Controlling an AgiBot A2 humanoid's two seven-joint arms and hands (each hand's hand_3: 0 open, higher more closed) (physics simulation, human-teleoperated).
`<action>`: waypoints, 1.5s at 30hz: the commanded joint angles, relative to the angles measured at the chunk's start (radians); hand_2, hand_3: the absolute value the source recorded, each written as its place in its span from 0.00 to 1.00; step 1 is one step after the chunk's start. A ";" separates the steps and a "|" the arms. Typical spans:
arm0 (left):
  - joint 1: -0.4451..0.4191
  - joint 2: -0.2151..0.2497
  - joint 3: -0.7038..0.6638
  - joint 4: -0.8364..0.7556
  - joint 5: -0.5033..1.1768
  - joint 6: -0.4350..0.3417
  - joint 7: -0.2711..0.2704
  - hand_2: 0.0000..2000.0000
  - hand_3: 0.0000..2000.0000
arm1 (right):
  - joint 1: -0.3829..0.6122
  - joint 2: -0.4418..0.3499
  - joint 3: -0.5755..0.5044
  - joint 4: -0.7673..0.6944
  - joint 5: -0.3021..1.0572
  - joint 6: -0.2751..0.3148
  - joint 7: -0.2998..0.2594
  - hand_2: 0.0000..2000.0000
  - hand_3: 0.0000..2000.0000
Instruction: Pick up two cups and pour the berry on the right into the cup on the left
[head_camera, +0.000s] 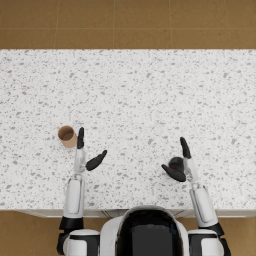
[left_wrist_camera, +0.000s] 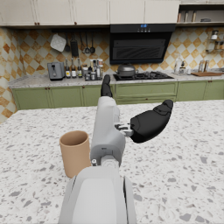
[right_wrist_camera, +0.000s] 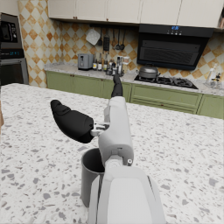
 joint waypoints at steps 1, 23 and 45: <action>0.005 0.002 -0.096 0.024 0.032 0.000 0.000 0.00 0.00 | -0.046 0.018 -0.036 0.032 0.032 0.000 0.000 0.00 0.00; 0.027 0.039 -0.230 0.380 0.111 -0.001 -0.001 0.00 0.00 | -0.216 0.026 -0.075 -0.053 0.112 -0.001 0.001 0.00 0.00; 0.172 0.072 -0.207 0.611 0.111 -0.001 -0.001 0.00 0.00 | -0.134 -0.051 -0.045 -0.286 0.111 0.028 0.005 0.00 0.00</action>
